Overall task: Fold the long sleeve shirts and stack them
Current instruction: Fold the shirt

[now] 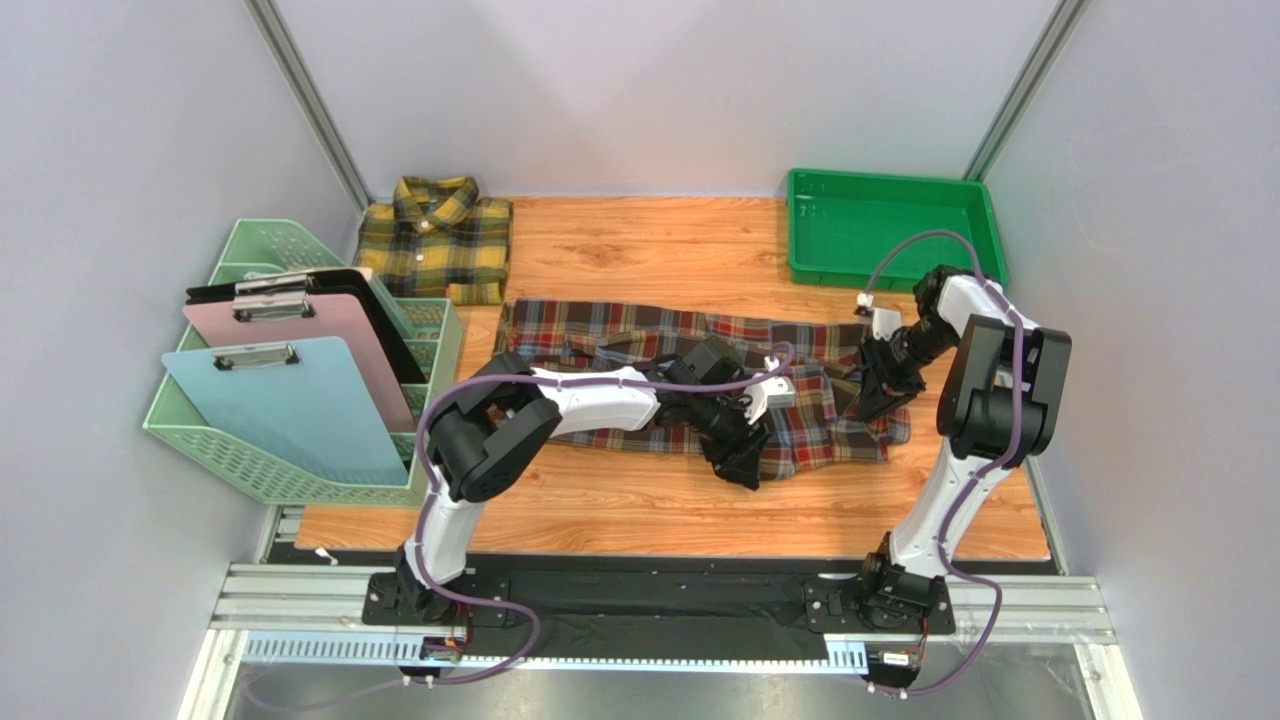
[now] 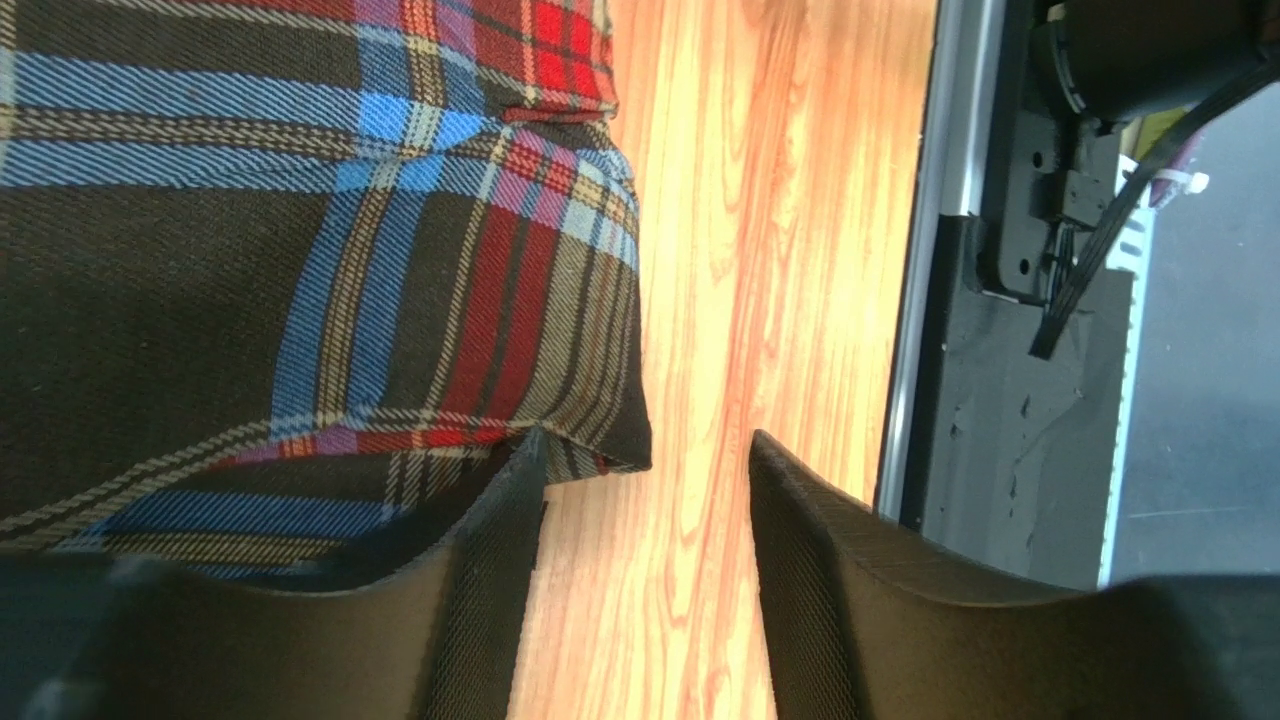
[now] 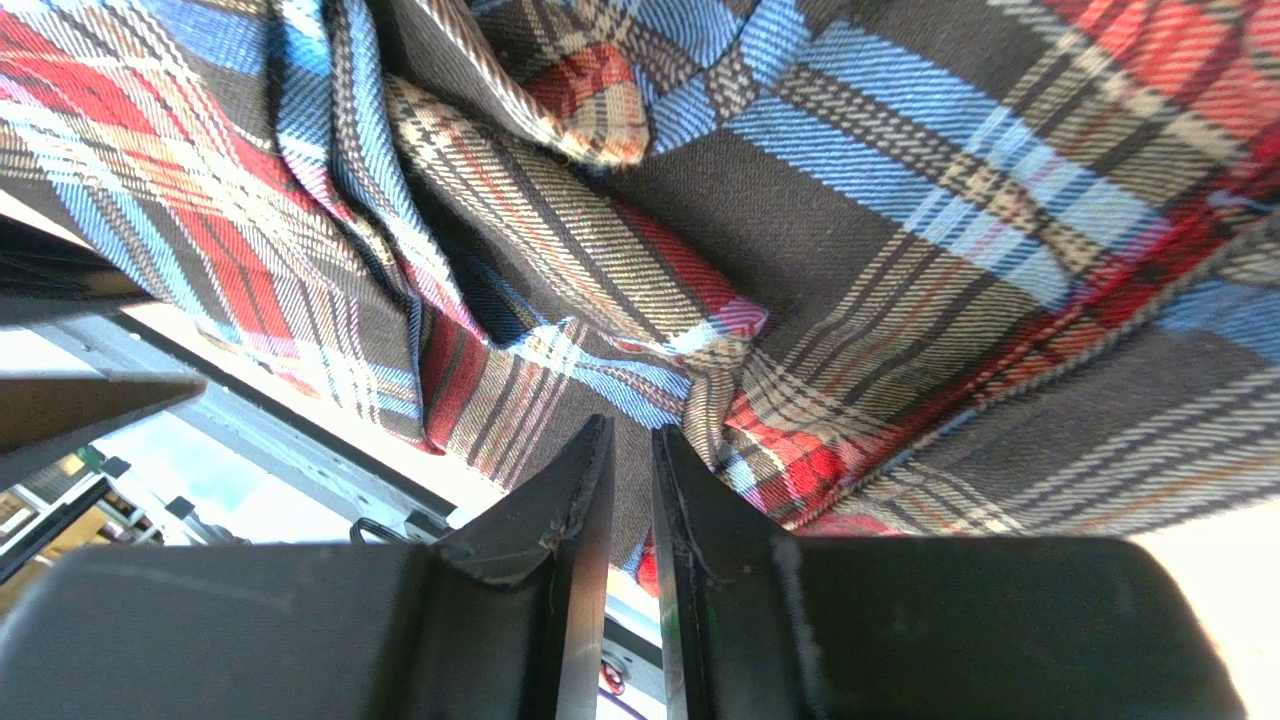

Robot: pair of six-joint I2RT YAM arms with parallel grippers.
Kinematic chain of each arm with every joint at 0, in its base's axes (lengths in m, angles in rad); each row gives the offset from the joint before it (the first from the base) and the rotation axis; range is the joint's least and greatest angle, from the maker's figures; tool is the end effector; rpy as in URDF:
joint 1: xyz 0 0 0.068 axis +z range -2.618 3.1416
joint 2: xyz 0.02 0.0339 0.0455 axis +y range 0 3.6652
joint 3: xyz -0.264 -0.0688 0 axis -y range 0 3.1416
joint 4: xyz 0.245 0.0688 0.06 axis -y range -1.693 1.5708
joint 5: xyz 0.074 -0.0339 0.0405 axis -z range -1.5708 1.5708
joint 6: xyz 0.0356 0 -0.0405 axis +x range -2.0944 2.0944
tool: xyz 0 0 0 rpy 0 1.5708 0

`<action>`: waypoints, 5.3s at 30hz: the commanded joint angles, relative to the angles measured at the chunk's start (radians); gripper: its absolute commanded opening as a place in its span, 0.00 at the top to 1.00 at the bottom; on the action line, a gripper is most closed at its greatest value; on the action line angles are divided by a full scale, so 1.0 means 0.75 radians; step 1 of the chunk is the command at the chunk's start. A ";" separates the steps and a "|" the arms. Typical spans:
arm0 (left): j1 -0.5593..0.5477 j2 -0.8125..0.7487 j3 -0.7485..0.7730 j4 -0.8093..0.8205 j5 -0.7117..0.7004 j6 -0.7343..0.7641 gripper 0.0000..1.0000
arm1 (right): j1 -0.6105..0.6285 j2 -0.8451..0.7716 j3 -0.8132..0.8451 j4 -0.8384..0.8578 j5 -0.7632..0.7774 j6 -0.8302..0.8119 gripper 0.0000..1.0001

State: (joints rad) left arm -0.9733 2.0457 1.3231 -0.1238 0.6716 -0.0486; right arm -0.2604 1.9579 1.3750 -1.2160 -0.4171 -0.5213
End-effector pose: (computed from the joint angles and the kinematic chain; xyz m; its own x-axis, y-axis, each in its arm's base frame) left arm 0.2245 -0.3693 0.1550 -0.4635 0.6136 -0.6393 0.8577 0.1295 -0.4976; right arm 0.3256 -0.0718 0.1694 -0.9775 -0.2107 -0.0004 -0.1879 0.8705 0.4548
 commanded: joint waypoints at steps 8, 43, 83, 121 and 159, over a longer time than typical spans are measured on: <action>0.001 -0.099 0.344 -0.308 0.256 -0.068 1.00 | -0.025 -0.023 0.036 0.026 0.002 -0.015 0.79; -0.044 0.193 0.152 0.014 -0.327 -0.367 0.65 | 0.020 -0.107 -0.097 -0.015 -0.109 0.081 0.79; -0.343 0.138 0.226 -0.209 -0.795 0.654 1.00 | 0.016 -0.066 -0.113 0.102 -0.039 0.043 0.79; 0.512 -0.140 0.560 -0.688 0.203 0.196 0.43 | 0.077 -0.251 0.085 0.048 -0.427 0.141 0.57; 0.764 -0.561 0.275 -0.616 0.285 0.132 0.16 | 0.419 -0.482 -0.437 1.002 -0.115 -0.996 0.64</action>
State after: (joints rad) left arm -0.4015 1.6752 1.5425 -0.6247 0.9222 0.0288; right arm 0.0513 1.5845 0.9783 -0.5251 -0.5362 -1.2732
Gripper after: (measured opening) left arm 0.833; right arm 0.432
